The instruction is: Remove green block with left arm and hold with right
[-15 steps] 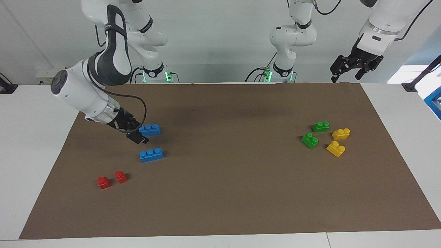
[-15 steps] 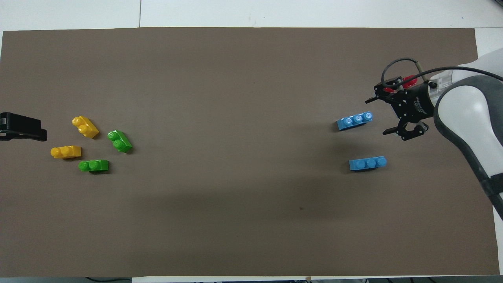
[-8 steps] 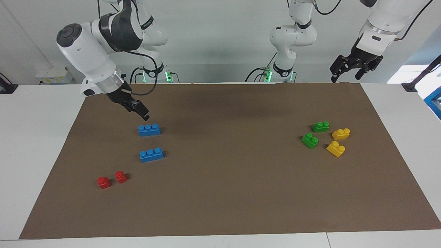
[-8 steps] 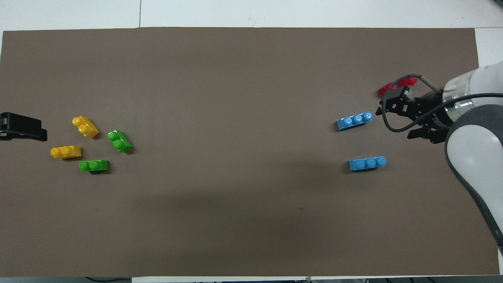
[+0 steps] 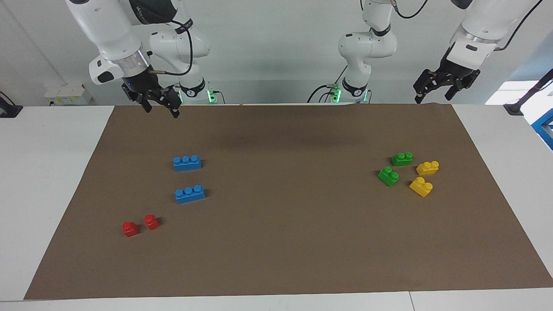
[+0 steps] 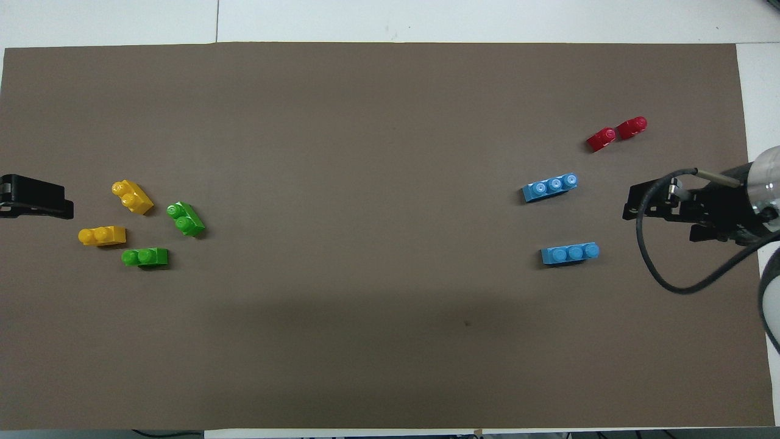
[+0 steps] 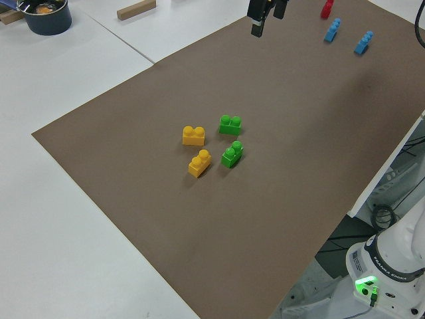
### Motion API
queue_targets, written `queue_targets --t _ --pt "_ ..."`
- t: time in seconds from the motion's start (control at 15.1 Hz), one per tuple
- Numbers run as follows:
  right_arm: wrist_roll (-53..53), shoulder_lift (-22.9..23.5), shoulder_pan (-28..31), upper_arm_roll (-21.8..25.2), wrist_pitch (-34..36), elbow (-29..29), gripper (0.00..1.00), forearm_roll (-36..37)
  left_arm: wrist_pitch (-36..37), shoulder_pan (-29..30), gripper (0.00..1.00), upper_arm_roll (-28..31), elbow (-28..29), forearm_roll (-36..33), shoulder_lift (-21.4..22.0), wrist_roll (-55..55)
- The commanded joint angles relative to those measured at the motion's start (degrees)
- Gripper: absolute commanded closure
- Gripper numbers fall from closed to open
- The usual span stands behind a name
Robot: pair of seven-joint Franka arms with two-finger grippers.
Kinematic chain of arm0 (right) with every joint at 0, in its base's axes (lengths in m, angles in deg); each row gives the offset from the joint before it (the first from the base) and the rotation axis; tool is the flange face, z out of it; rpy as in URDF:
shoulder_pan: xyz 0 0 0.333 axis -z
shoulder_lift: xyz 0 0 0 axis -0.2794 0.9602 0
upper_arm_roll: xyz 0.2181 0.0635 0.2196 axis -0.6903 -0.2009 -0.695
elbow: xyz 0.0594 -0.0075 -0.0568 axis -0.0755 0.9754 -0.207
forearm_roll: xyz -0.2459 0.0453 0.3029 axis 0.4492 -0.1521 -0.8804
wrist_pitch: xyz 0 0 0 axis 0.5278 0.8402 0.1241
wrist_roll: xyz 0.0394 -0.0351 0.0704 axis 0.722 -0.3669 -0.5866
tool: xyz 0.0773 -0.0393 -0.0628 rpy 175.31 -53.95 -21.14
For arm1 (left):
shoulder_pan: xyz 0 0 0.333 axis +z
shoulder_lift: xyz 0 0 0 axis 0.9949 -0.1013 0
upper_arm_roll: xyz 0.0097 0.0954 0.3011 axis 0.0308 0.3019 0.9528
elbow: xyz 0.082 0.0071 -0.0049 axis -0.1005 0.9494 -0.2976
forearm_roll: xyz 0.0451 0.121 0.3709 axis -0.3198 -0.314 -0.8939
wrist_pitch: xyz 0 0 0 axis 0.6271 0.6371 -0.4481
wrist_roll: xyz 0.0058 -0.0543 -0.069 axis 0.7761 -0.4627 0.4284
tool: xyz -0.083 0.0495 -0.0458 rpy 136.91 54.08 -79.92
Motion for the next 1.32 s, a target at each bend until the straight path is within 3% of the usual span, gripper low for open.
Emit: queue_targets --t 0.0,0.26,0.53,0.93,1.26 --pt "-2.7 2.4 0.5 0.1 8.7 -8.3 0.00 1.2 -0.5 0.8 0.00 -0.5 0.4 0.9 0.6 -0.7" --pt "-2.7 3.3 1.9 0.7 11.1 -10.1 0.00 1.5 -0.6 0.8 0.00 -0.5 0.4 0.9 0.6 -0.7" --pt "-2.7 7.1 2.7 0.7 13.7 -14.5 0.00 1.6 -0.6 0.8 0.00 -0.5 0.3 0.9 0.6 -0.7" --pt "-3.2 7.2 3.4 1.8 14.7 -15.0 0.00 1.8 -0.6 0.8 0.00 -0.5 0.4 0.9 0.7 -0.7" --pt "-3.1 7.6 -0.3 4.1 14.6 -15.1 0.00 2.1 -0.6 0.8 0.00 -0.5 0.3 0.9 0.7 -0.7"
